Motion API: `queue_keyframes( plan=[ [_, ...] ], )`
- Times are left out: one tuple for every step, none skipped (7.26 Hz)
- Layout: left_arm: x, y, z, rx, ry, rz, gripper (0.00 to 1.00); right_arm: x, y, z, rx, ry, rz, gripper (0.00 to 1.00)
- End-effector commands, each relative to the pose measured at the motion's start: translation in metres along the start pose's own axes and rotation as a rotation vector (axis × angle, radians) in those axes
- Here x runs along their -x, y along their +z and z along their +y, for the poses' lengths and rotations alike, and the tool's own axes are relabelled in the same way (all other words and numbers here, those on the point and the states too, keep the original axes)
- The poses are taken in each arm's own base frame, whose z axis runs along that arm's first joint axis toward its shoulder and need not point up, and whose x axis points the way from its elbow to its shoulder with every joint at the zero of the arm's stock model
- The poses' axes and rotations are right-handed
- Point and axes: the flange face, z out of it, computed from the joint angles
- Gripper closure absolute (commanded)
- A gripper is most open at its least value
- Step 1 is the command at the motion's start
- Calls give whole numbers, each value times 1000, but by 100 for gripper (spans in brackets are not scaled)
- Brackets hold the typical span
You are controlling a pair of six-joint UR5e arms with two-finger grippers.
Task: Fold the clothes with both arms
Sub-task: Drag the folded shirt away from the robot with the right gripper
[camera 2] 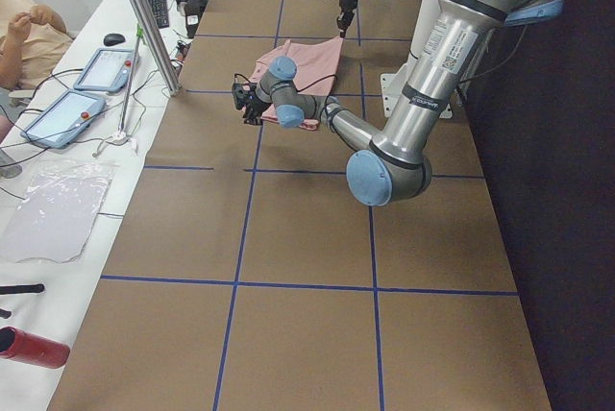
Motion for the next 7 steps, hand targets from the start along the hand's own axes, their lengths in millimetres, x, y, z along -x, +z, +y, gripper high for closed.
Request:
queue_keyframes(
  plan=[
    [7, -8, 14, 107, 2, 10, 65, -33, 29, 42, 90, -41, 114, 100],
    [-1, -20, 15, 108, 1, 35, 65, -33, 29, 50, 110, -42, 119, 100],
    [-4, -23, 18, 118, -8, 37, 65, -38, 36, 67, 132, -52, 138, 100],
    [-11, -35, 27, 183, -16, 58, 65, -33, 32, 71, 143, -46, 124, 96],
    [-16, -55, 38, 213, -67, 84, 61, -26, 19, 69, 143, -40, 95, 1],
    [-5, -60, 78, 266, -85, 78, 32, -12, 3, 35, 80, 13, 42, 0],
    [5, -51, 103, 301, -83, 42, 30, 19, -23, -8, -6, 67, -67, 0]
  ],
)
